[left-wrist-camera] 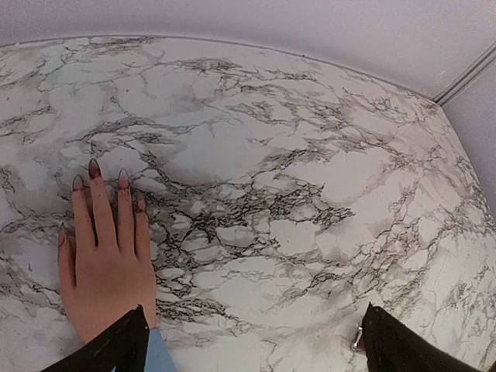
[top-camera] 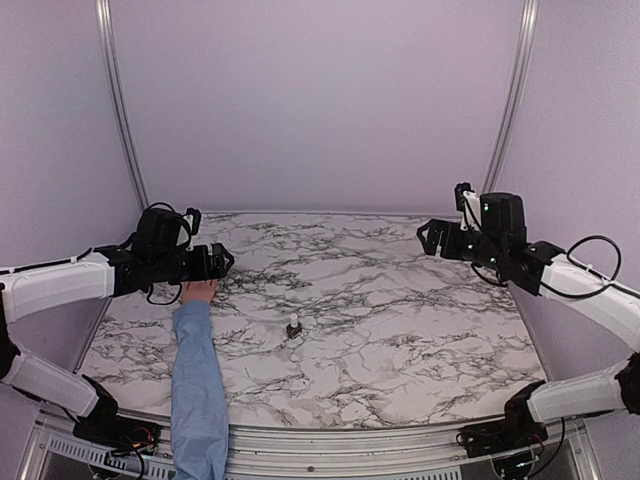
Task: Paint the nails
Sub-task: Reset both arms
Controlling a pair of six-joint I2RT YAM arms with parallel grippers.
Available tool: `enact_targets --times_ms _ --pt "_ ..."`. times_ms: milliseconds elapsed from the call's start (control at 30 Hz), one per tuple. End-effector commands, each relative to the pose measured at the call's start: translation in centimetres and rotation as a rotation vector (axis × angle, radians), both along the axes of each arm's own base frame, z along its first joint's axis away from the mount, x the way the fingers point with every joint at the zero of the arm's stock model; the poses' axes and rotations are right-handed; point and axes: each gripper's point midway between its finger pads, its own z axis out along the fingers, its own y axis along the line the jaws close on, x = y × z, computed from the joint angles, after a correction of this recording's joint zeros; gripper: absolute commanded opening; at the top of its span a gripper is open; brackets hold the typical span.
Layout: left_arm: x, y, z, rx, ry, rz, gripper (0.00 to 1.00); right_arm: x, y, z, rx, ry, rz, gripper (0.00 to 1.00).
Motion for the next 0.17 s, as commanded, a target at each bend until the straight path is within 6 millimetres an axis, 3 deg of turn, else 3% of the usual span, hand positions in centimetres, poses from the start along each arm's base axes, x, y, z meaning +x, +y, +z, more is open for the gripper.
enact_targets --times_ms 0,133 --pt "-0.4 0.7 0.1 -0.081 -0.028 0.058 0.99 -0.7 -0.6 -0.9 0.058 -0.024 -0.029 0.98" --pt "-0.7 1.2 -0.6 -0.08 -0.02 0.087 0.99 -1.4 -1.0 -2.5 0.061 -0.011 -0.036 0.99"
